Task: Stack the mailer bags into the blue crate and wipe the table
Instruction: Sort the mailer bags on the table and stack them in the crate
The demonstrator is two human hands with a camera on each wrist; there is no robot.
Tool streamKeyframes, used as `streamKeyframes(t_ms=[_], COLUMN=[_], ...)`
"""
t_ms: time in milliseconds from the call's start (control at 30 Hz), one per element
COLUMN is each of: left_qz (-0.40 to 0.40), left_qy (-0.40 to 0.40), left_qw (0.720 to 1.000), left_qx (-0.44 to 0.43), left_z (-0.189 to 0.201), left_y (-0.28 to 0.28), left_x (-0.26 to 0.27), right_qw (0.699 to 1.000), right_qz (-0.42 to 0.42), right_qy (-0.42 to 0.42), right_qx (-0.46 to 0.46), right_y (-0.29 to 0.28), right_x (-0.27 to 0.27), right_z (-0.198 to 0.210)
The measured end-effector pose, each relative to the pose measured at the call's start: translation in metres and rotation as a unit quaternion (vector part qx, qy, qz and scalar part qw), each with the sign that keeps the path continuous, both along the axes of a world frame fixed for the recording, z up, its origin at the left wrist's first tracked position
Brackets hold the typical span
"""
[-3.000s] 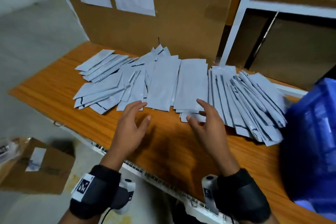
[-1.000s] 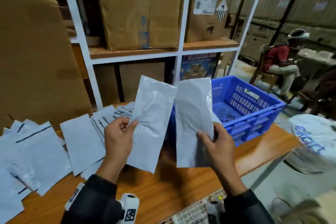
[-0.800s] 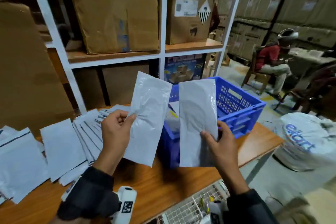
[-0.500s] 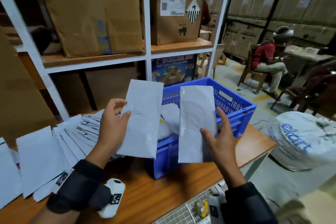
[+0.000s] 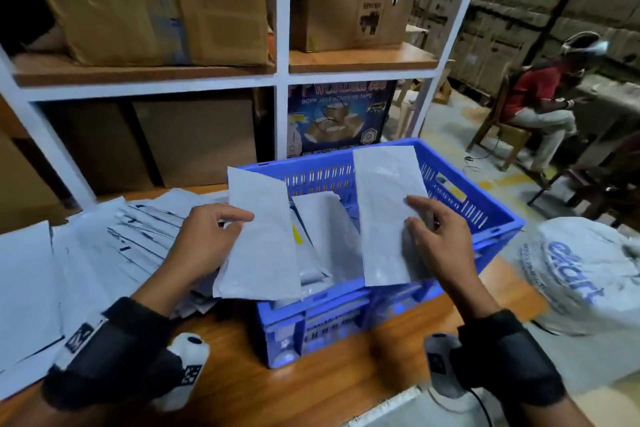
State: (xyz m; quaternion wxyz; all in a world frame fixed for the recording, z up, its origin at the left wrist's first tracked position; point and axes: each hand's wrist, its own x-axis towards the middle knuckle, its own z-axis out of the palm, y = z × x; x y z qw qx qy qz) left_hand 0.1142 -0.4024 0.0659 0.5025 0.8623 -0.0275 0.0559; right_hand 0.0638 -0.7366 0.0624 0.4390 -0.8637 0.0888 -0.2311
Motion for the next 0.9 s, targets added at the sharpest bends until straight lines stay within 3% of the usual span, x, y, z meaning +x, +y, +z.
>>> streamKeyframes(t_ms=[167, 367, 667, 767, 833, 900], left_qz=[-0.005, -0.046, -0.036, -0.032, -0.067, -0.104], left_qy=[0.027, 0.05, 0.192, 0.295, 0.396, 0.427], left_qw=[1.0, 0.991, 0.963, 0.937, 0.895, 0.845], left_qx=[0.003, 0.116, 0.186, 0.186, 0.195, 0.306], left_z=[0.022, 0.056, 0.028, 0.011, 0.005, 0.006], left_y=[-0.006, -0.053, -0.156, -0.17, -0.178, -0.185], left_x=[0.007, 0.033, 0.068, 0.076, 0.073, 0.074], right_qw=[1.0, 0.996, 0.988, 0.986, 0.987, 0.986], right_qz=[0.018, 0.064, 0.123, 0.129, 0.134, 0.139], right_qy=[0.017, 0.045, 0.024, 0.025, 0.027, 0.035], right_qx=[0.018, 0.029, 0.087, 0.1, 0.088, 0.089], right_y=[-0.035, -0.071, -0.093, -0.096, -0.095, -0.095], right_x=[0.021, 0.057, 0.068, 0.072, 0.072, 0.07], right_z=[-0.002, -0.008, -0.028, -0.031, -0.033, -0.033])
